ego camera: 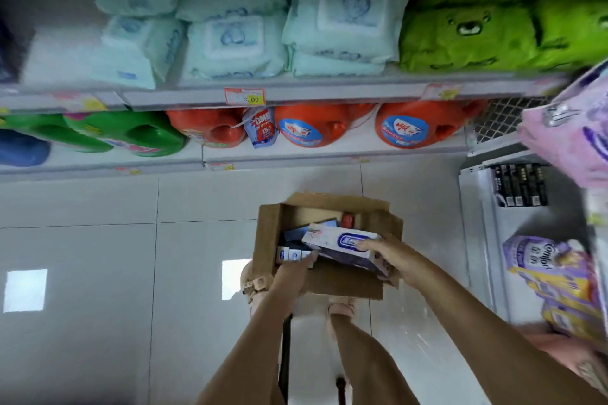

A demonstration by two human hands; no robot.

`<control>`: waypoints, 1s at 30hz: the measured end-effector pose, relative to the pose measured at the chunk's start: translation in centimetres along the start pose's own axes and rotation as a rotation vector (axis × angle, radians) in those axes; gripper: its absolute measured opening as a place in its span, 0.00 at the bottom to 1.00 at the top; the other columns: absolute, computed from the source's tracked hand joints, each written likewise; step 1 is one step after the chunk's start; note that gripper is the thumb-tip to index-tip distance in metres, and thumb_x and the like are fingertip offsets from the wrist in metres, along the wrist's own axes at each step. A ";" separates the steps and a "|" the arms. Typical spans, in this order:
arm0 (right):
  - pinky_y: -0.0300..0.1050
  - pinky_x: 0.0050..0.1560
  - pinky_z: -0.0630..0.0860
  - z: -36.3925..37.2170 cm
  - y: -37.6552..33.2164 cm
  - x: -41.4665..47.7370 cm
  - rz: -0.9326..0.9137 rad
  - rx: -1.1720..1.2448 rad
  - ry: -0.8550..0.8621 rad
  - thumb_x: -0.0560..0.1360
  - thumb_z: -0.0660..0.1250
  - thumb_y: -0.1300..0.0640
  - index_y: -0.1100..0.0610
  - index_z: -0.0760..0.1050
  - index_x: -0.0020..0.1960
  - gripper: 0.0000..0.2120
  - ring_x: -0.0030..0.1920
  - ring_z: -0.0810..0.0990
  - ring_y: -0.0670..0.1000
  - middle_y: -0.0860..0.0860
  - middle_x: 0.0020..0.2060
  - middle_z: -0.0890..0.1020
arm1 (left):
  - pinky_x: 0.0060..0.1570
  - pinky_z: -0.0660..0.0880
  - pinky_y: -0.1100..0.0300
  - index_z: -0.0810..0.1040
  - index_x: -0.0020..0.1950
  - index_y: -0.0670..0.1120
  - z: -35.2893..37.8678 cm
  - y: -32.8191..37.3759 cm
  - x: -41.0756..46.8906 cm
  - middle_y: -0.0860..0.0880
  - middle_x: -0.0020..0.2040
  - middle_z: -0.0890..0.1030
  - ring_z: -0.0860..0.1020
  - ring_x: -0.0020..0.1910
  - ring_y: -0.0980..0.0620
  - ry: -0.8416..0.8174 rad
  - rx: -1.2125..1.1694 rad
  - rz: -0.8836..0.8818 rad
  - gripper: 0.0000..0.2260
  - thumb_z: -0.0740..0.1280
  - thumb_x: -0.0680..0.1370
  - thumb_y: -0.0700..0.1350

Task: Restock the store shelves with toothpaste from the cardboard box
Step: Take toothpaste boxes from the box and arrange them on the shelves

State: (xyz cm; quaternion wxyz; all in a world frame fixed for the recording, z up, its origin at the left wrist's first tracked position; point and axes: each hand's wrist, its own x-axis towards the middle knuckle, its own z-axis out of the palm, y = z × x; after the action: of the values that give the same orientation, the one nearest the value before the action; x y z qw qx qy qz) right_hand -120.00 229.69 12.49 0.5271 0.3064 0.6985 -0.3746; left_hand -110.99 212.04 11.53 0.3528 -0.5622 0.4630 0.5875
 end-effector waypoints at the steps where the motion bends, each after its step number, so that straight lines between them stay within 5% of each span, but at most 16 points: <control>1: 0.49 0.51 0.78 -0.9 -0.8 -2.7 -0.011 0.049 -0.059 0.68 0.74 0.48 0.49 0.74 0.47 0.12 0.44 0.79 0.52 0.52 0.44 0.80 | 0.45 0.80 0.55 0.75 0.61 0.41 0.5 0.1 -2.4 0.44 0.50 0.81 0.80 0.46 0.47 -0.032 -0.088 0.009 0.24 0.71 0.73 0.56; 3: 0.51 0.53 0.76 -2.8 -1.9 -7.1 -0.067 0.155 -0.191 0.62 0.77 0.51 0.55 0.77 0.53 0.22 0.44 0.80 0.54 0.56 0.45 0.83 | 0.42 0.78 0.58 0.73 0.63 0.40 1.6 0.4 -6.2 0.42 0.53 0.81 0.81 0.49 0.46 -0.139 -0.245 0.059 0.24 0.66 0.76 0.57; 6: 0.48 0.44 0.79 -4.9 -3.2 -13.0 -0.191 0.271 -0.328 0.62 0.76 0.58 0.58 0.76 0.57 0.24 0.43 0.82 0.54 0.57 0.46 0.84 | 0.60 0.72 0.49 0.64 0.73 0.42 2.7 1.5 -11.1 0.41 0.65 0.75 0.74 0.63 0.42 -0.343 -0.504 0.159 0.36 0.64 0.72 0.62; 9: 0.44 0.38 0.80 -5.9 -4.5 -18.8 -0.340 0.217 -0.398 0.62 0.75 0.59 0.59 0.73 0.60 0.28 0.42 0.83 0.53 0.57 0.47 0.84 | 0.58 0.76 0.50 0.68 0.71 0.45 3.1 3.2 -16.0 0.42 0.61 0.79 0.76 0.62 0.43 -0.407 -0.605 0.383 0.33 0.65 0.71 0.61; 13: 0.47 0.47 0.78 -6.7 -6.4 -24.9 -0.545 0.072 -0.412 0.61 0.75 0.58 0.55 0.72 0.60 0.28 0.46 0.82 0.53 0.56 0.51 0.83 | 0.57 0.77 0.45 0.73 0.66 0.43 2.7 5.7 -22.0 0.38 0.60 0.79 0.78 0.59 0.40 -0.438 -0.572 0.609 0.30 0.70 0.70 0.60; 20: 0.33 0.47 0.73 -6.3 -11.3 -34.3 -0.836 -0.152 -0.298 0.74 0.69 0.59 0.58 0.77 0.50 0.05 0.46 0.80 0.46 0.50 0.45 0.82 | 0.56 0.75 0.49 0.74 0.61 0.43 -2.4 10.0 -30.5 0.42 0.53 0.82 0.81 0.48 0.47 -0.381 -0.162 0.783 0.14 0.62 0.78 0.49; 22: 0.38 0.47 0.77 -5.4 -12.6 -36.1 -0.867 -0.136 -0.307 0.74 0.69 0.58 0.60 0.77 0.51 0.08 0.46 0.81 0.48 0.52 0.46 0.83 | 0.55 0.76 0.52 0.73 0.63 0.43 -4.1 11.3 -32.8 0.42 0.56 0.82 0.80 0.51 0.46 -0.403 0.041 0.839 0.25 0.69 0.71 0.54; 25: 0.58 0.55 0.76 -4.0 -14.1 -37.8 -0.927 -0.134 -0.304 0.64 0.74 0.48 0.60 0.76 0.58 0.26 0.53 0.82 0.58 0.56 0.52 0.84 | 0.52 0.77 0.55 0.72 0.65 0.44 -6.3 13.6 -35.8 0.41 0.57 0.81 0.81 0.52 0.46 -0.401 0.296 0.901 0.30 0.69 0.69 0.59; 28: 0.48 0.44 0.78 -3.1 -15.1 -38.5 -0.971 -0.075 -0.344 0.69 0.73 0.55 0.58 0.75 0.60 0.21 0.45 0.83 0.53 0.55 0.49 0.85 | 0.53 0.73 0.50 0.73 0.63 0.47 -8.0 15.4 -38.2 0.39 0.57 0.81 0.78 0.51 0.42 -0.398 0.390 0.923 0.29 0.68 0.70 0.65; 30: 0.40 0.37 0.78 -2.6 -15.4 -39.2 -0.982 -0.023 -0.410 0.71 0.71 0.61 0.58 0.75 0.59 0.17 0.42 0.84 0.51 0.53 0.48 0.85 | 0.47 0.78 0.60 0.72 0.60 0.50 -8.8 15.9 -40.1 0.50 0.48 0.84 0.82 0.47 0.51 -0.449 0.403 0.927 0.21 0.63 0.74 0.62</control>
State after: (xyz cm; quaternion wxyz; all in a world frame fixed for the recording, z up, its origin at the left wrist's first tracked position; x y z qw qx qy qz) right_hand -123.95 222.43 53.85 0.4188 -0.1421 0.6465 -0.6217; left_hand -118.20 202.88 53.98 0.2481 -0.0817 0.6787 0.6864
